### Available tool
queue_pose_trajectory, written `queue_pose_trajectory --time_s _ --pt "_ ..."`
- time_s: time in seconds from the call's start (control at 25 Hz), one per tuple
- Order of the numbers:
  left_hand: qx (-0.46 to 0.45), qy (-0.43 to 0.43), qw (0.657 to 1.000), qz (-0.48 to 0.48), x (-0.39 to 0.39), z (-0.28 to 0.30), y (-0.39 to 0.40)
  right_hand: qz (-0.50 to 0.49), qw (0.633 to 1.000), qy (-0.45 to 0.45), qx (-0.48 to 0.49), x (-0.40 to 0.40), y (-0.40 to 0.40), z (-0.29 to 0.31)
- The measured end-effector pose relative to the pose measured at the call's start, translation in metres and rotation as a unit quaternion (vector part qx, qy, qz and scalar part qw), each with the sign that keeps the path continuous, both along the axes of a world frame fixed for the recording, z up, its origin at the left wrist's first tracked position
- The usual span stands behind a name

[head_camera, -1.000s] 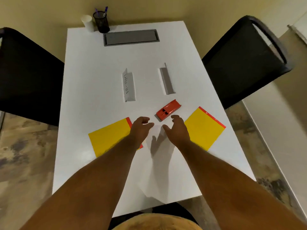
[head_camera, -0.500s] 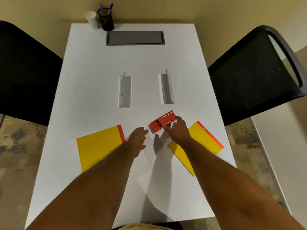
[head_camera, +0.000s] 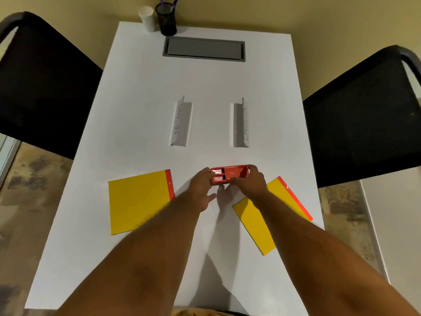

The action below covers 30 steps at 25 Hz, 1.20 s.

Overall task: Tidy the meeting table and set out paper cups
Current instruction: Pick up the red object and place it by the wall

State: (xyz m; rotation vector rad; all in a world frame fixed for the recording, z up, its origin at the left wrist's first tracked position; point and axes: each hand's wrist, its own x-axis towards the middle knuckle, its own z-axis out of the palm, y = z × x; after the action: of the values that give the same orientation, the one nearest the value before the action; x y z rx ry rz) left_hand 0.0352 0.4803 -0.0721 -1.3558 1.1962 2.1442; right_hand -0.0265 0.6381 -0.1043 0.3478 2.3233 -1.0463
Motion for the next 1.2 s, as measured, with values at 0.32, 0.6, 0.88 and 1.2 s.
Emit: queue_pose_trajectory --time_s 0.32,0.6,0.88,1.2 --pt "-0.193 0.088 0.973 0.086 0.013 0.019 0.008 -0.211 0.955 0.021 -0.209 0.034 -0.005 0.017" --pt "-0.223 0.141 0.961 0.079 0.060 0.042 0.014 -0.244 0.903 0.037 -0.353 0.084 0.007 0.055" --pt "-0.227 0.206 0.947 0.097 0.124 0.081 0.028 -0.226 0.909 0.114 -0.331 0.155 0.028 0.091" --pt "-0.177 0.270 0.939 0.120 0.186 0.098 0.075 -0.201 0.914 0.166 -0.311 0.226 0.082 0.121"
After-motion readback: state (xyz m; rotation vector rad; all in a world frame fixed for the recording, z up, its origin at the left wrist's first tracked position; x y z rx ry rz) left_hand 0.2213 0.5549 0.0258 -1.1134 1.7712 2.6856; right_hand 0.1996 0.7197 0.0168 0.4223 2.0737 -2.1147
